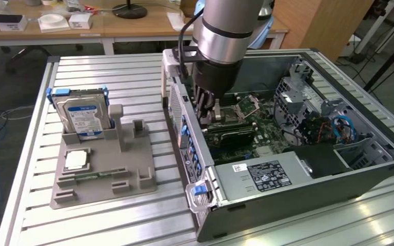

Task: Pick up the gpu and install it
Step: 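Press down on the gpu until it lock into place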

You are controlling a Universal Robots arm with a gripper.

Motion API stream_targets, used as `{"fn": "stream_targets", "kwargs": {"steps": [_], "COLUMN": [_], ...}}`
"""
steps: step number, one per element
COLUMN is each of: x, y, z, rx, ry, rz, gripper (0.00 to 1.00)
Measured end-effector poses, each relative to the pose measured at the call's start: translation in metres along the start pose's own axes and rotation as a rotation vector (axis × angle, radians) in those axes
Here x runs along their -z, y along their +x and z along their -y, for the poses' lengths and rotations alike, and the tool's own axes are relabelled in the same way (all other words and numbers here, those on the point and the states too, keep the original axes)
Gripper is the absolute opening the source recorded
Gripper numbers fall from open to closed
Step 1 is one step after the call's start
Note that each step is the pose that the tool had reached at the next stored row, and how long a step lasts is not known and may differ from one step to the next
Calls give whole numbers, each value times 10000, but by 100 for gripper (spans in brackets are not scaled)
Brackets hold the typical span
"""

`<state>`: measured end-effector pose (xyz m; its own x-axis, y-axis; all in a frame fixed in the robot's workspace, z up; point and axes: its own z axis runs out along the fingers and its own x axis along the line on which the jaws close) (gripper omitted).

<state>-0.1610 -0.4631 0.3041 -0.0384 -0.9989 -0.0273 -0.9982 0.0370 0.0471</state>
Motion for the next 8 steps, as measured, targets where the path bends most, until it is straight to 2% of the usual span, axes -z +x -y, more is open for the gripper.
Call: {"fn": "stream_targets", "kwargs": {"steps": [8], "x": [-29], "y": [6], "z": [-3], "rx": [-12], "ry": [-8], "rz": [-2], "gripper": [11]}}
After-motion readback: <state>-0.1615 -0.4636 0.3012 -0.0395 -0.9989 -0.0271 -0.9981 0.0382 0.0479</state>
